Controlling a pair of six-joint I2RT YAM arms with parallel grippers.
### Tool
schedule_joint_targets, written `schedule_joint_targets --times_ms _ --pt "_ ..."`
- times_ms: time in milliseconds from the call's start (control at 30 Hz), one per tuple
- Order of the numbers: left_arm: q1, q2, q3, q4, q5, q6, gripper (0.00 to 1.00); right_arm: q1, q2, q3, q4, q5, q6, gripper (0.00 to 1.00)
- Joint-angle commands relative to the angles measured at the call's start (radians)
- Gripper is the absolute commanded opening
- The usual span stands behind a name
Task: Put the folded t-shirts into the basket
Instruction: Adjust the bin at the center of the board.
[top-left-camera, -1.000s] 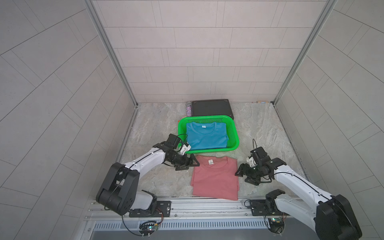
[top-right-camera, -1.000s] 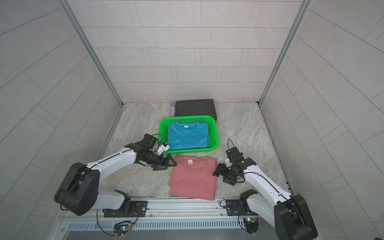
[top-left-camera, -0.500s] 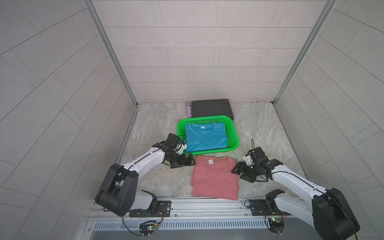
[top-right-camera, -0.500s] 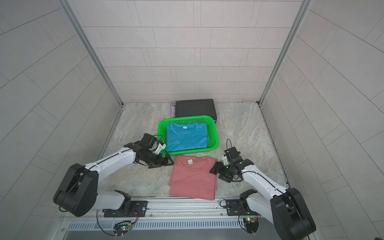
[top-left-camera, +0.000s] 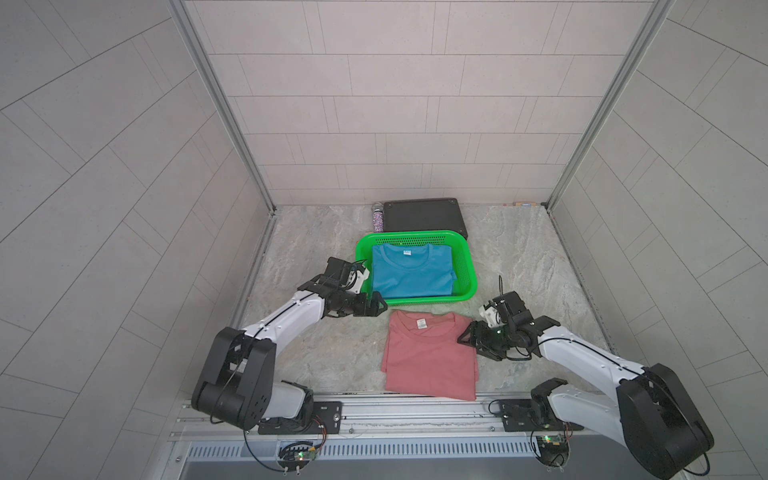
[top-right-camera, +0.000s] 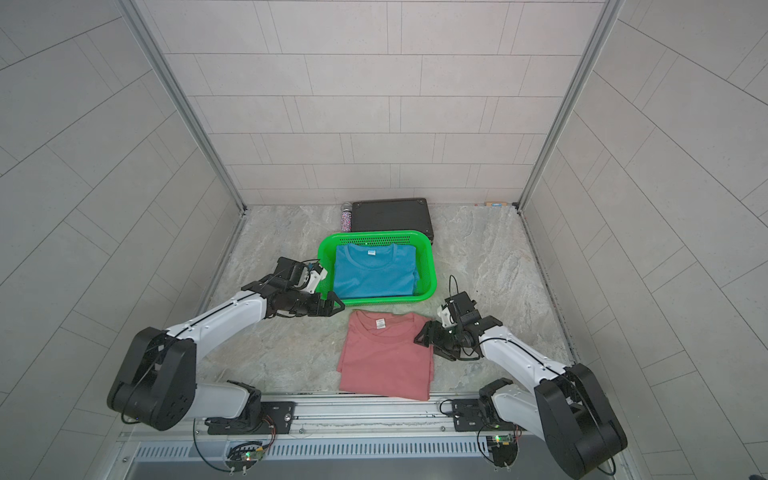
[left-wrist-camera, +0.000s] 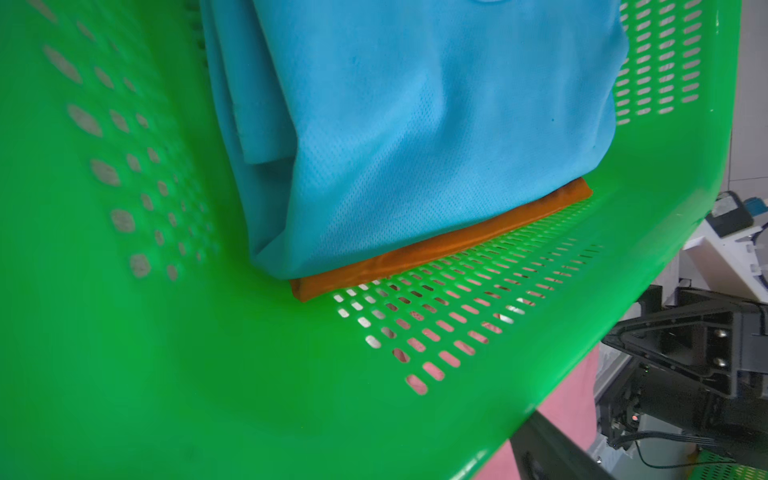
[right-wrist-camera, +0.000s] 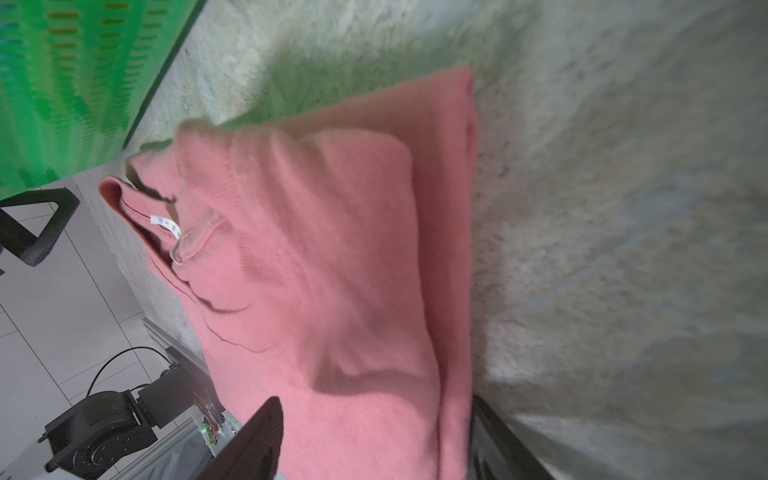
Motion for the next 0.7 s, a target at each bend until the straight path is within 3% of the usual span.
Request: schedule_joint_targets --times_ms 0,200,333,533,667 --pt "0.021 0.033 0.046 0.098 -0.103 0.032 1.00 0.004 -0.016 -0.008 -0.035 0.051 -0.013 0.71" --pt "0.025 0.050 0.123 0.107 -0.104 0.048 1.00 0.004 -0.023 -0.008 -0.092 0.071 -0.017 0.71" --pt "0.040 0.021 0.178 -0.066 0.070 0.028 1.00 0.004 -0.028 0.003 -0.129 0.064 -0.046 0.72" --pt "0.039 -0.113 0.036 -0.188 0.385 -0.108 0.94 0.004 -0.008 0.002 -0.104 0.056 -0.051 0.73" --pt "0.030 -0.129 -0.083 -0.111 0.420 -0.190 0.92 0.003 -0.011 0.023 -0.133 0.109 -0.047 0.73"
